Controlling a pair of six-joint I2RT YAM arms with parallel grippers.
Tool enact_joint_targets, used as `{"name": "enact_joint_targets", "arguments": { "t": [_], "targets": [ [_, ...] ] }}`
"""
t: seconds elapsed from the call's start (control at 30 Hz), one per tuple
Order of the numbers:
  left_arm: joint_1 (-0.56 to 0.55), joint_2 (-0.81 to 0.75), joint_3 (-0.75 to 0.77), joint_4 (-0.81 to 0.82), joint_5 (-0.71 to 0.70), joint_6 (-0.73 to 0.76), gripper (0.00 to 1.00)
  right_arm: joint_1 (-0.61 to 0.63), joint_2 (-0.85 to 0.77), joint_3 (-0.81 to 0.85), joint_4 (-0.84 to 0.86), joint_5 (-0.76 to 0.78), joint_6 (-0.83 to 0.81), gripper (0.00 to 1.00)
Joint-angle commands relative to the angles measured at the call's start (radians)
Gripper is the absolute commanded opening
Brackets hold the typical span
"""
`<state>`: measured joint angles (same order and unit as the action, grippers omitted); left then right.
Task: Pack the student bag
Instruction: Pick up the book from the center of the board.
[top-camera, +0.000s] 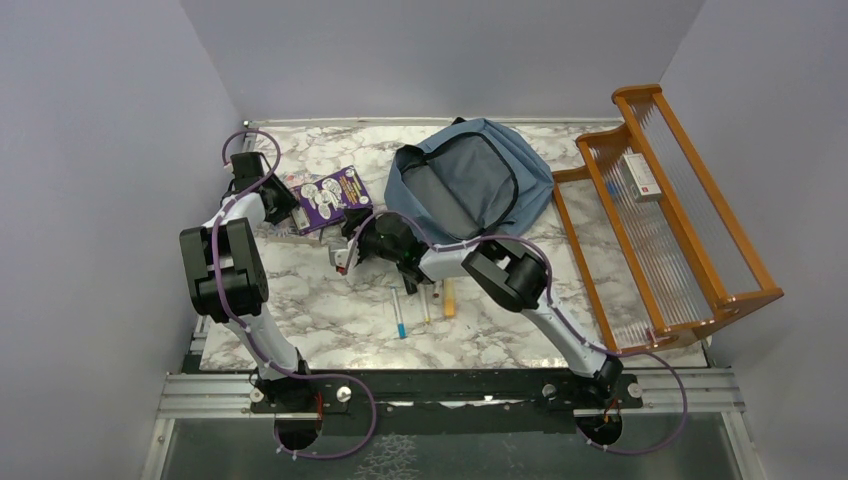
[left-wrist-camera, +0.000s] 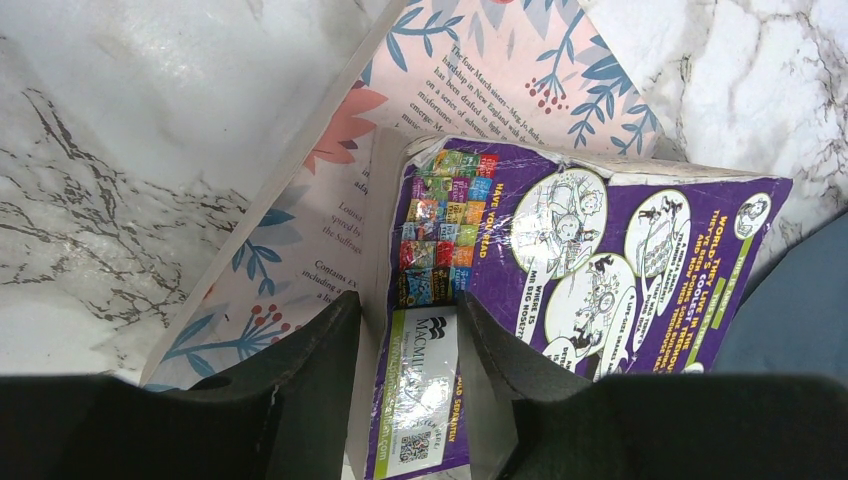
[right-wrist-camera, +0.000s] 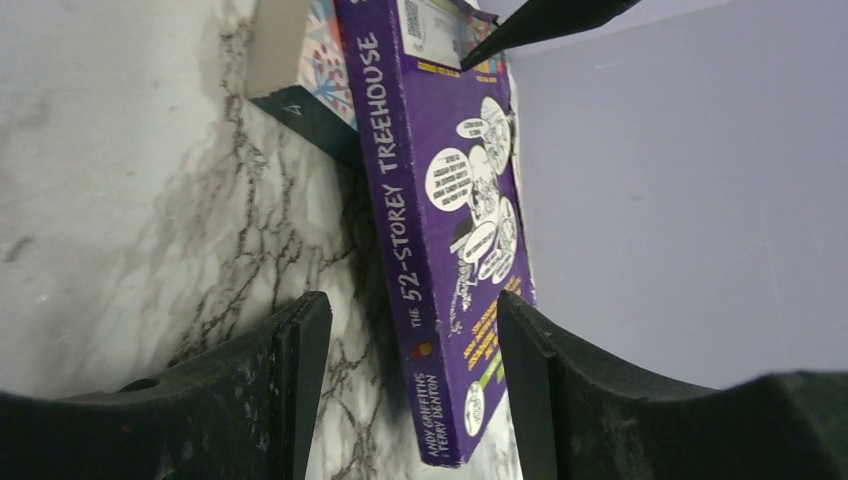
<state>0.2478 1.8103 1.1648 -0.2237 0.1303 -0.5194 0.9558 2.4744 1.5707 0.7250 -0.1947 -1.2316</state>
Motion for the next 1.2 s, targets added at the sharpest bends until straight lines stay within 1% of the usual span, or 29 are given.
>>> {"name": "enact_joint_targets", "arguments": {
  "t": [0.0, 0.1, 0.23, 0.37, 0.43, 0.47, 0.53, 0.63, 0.73, 0.93, 1.0, 1.03, 1.1, 1.17],
  "targets": [
    [0.007, 0.042, -0.002, -0.055, -0.005, 0.001, 0.41, 0.012, 0.07, 0.059, 0.049, 0.107, -0.091, 0.67],
    [0.007, 0.04, -0.004, -0.055, -0.006, 0.001, 0.41, 0.012, 0.113, 0.099, 0.066, 0.144, -0.091, 0.67],
    [0.006, 0.044, -0.001, -0.055, 0.005, -0.004, 0.41, 0.012, 0.19, 0.196, 0.064, 0.188, -0.089, 0.67],
    [0.006, 0.047, 0.002, -0.055, 0.018, -0.008, 0.41, 0.012, 0.244, 0.281, 0.027, 0.19, -0.074, 0.66],
    [0.007, 0.044, 0.003, -0.055, 0.019, -0.008, 0.41, 0.01, 0.256, 0.31, 0.006, 0.191, -0.054, 0.64],
    [0.007, 0.042, 0.001, -0.055, 0.019, -0.009, 0.41, 0.01, 0.26, 0.321, 0.002, 0.191, -0.041, 0.61],
    [0.007, 0.04, 0.001, -0.054, 0.025, -0.011, 0.41, 0.008, 0.263, 0.337, -0.006, 0.176, -0.026, 0.53],
    [0.006, 0.038, -0.002, -0.048, 0.032, -0.014, 0.41, 0.004, 0.266, 0.348, 0.007, 0.163, -0.006, 0.36],
    [0.006, 0.037, -0.004, -0.049, 0.036, -0.014, 0.41, 0.003, 0.265, 0.349, 0.022, 0.163, 0.007, 0.24],
    [0.006, -0.003, -0.01, -0.043, 0.035, -0.006, 0.42, 0.003, 0.207, 0.269, 0.112, 0.155, 0.027, 0.09],
    [0.006, -0.044, -0.017, -0.03, 0.046, -0.001, 0.46, 0.003, 0.17, 0.23, 0.144, 0.153, 0.037, 0.05],
    [0.007, -0.069, -0.022, -0.02, 0.057, -0.004, 0.5, 0.003, 0.151, 0.21, 0.158, 0.151, 0.04, 0.03],
    [0.007, -0.119, -0.026, -0.009, 0.08, -0.015, 0.63, 0.003, 0.109, 0.166, 0.188, 0.14, 0.045, 0.01],
    [0.007, -0.173, -0.024, -0.005, 0.096, -0.021, 0.77, 0.003, 0.07, 0.126, 0.215, 0.132, 0.05, 0.01]
  ]
}}
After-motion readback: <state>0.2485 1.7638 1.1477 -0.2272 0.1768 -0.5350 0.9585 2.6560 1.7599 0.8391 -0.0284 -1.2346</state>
